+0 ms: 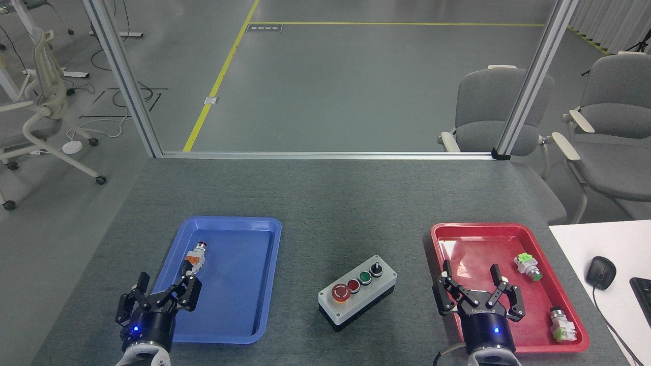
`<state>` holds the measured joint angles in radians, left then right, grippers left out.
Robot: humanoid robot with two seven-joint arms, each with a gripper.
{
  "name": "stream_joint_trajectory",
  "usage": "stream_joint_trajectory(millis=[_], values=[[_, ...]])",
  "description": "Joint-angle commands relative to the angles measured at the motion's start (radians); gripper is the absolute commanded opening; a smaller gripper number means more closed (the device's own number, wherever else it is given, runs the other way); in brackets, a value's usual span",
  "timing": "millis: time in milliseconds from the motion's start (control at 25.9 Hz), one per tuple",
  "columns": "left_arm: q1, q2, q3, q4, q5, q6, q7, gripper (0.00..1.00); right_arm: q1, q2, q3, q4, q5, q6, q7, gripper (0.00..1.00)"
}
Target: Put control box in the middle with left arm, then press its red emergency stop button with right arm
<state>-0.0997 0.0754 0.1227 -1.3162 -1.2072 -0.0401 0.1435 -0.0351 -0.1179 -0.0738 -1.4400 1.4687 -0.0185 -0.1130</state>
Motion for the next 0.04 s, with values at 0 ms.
stream_joint_trajectory(millis=[0], values=[[0.0,0.0,0.0,0.0,0.0,0.0,0.001,0.99,0.004,0.001,0.002,-0.002,-0.001,-0.004,-0.002,0.98]])
